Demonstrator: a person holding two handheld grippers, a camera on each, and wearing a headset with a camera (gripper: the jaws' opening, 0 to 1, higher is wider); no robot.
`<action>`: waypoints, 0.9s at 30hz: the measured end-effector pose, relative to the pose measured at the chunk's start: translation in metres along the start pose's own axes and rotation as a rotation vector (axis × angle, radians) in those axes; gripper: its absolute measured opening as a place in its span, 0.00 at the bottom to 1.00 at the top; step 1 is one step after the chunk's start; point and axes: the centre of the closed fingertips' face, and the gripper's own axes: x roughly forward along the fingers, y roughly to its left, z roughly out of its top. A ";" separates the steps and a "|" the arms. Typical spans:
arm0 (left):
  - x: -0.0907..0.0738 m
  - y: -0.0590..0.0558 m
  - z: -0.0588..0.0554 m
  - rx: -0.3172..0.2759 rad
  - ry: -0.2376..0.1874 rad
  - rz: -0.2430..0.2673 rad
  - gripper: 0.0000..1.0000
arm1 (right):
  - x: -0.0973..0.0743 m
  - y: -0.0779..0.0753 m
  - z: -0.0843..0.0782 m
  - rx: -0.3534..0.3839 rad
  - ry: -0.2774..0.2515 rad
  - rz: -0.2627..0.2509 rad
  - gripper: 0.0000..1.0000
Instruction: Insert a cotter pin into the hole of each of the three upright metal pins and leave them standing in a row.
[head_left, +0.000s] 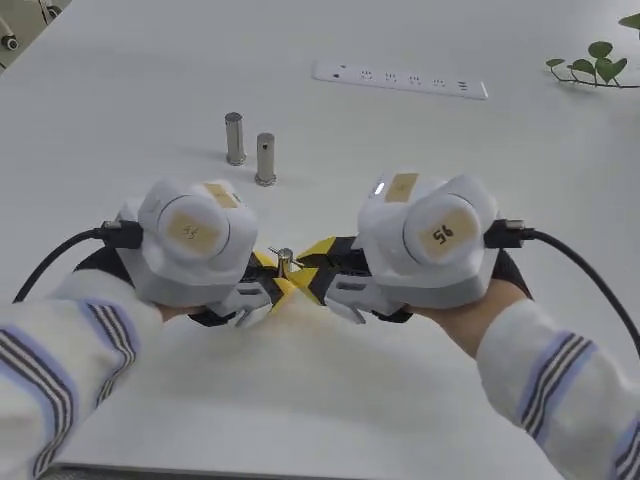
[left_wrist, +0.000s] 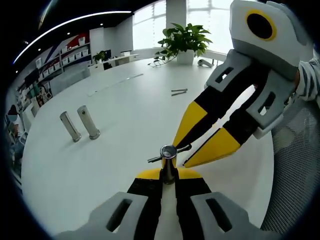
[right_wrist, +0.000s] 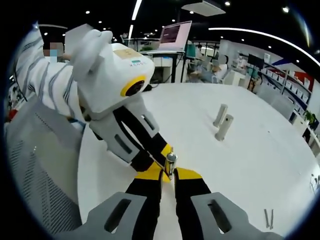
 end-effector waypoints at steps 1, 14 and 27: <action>0.000 0.000 0.000 0.001 0.000 0.000 0.07 | 0.000 0.000 0.000 0.000 0.000 0.001 0.10; 0.001 0.001 0.001 0.003 0.003 -0.001 0.07 | -0.010 -0.004 -0.004 0.008 0.007 -0.006 0.04; 0.001 0.000 0.000 0.010 0.013 -0.005 0.07 | -0.005 -0.006 -0.003 0.038 0.000 -0.003 0.03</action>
